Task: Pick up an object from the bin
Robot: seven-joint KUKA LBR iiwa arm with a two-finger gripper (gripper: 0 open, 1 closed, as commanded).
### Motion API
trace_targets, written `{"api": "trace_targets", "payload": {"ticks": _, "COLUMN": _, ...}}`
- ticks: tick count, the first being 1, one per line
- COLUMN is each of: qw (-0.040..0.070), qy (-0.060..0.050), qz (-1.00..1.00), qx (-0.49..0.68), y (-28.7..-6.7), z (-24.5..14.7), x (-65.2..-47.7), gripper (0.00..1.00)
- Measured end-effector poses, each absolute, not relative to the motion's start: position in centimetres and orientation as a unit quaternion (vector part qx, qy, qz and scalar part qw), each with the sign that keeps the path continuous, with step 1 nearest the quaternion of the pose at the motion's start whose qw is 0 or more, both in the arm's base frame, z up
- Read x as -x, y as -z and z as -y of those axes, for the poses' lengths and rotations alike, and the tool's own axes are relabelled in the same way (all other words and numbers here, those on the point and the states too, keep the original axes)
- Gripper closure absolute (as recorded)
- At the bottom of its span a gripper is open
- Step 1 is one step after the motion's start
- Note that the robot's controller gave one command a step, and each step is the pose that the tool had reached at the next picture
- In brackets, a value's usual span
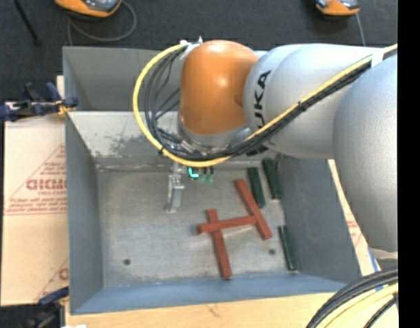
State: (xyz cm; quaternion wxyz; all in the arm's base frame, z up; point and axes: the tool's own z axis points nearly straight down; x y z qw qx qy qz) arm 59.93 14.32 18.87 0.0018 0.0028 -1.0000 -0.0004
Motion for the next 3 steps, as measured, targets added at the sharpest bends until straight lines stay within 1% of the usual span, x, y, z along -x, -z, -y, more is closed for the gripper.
{"api": "trace_targets", "payload": {"ticks": 1, "qw": 0.003, "qy": -0.001, "qz": 1.0, "qx": 0.018, "y": -9.6, "z": -5.8, "x": -57.5, "gripper": 0.0}}
{"api": "trace_targets", "payload": {"ticks": 2, "qw": 0.0, "qy": 0.001, "qz": 0.99, "qx": -0.143, "y": -7.0, "z": 0.5, "x": -53.6, "gripper": 0.0}}
{"api": "trace_targets", "payload": {"ticks": 3, "qw": -0.002, "qy": -0.001, "qz": 0.976, "qx": -0.218, "y": -7.1, "z": 6.9, "x": -56.6, "gripper": 0.0}}
